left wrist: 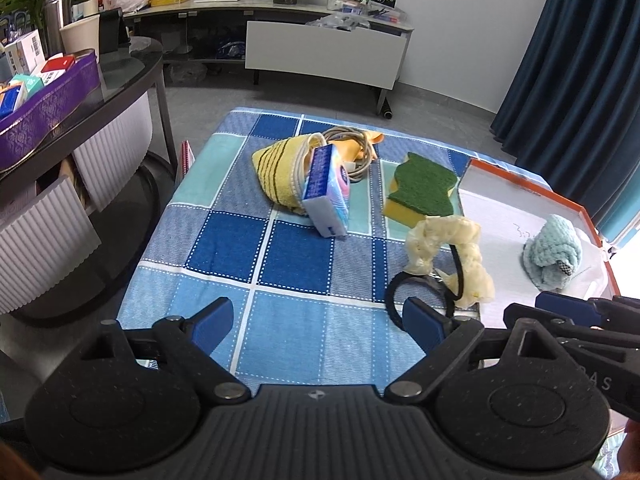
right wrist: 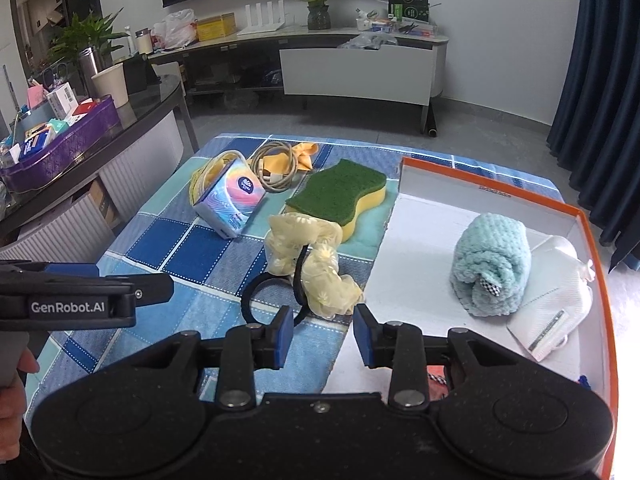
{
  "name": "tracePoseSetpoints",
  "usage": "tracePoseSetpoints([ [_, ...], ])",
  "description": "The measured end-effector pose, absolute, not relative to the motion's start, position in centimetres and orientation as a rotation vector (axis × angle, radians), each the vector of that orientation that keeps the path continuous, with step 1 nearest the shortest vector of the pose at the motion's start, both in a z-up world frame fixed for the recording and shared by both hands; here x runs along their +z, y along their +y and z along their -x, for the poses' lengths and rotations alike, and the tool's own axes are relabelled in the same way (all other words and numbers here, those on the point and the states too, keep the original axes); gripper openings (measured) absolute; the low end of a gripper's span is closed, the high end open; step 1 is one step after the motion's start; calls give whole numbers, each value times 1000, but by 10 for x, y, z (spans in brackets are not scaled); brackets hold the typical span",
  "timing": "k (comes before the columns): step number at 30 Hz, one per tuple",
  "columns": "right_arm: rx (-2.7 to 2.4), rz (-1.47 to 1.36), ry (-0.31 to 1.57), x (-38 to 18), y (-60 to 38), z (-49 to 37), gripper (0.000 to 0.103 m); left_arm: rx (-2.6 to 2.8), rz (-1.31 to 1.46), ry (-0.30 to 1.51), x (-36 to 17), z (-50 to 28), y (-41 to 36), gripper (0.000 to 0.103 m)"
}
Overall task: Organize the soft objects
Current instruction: 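Move the left tool toward the tissue pack while the right tool approaches the cream glove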
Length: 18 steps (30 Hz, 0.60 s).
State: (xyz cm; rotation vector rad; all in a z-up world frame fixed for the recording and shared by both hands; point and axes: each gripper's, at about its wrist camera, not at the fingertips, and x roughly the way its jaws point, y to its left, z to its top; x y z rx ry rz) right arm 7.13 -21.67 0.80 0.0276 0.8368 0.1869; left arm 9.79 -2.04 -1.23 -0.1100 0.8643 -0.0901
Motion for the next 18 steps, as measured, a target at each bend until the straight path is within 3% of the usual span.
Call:
tracePoseSetpoints([
  [11,209,-18,869,-7,-207,-109,74,-75,126,876,-22,-115,-8,94],
  [18,222,-35,919,-24,-200,-133,74,-60,149,858,-21,-131,0,95],
])
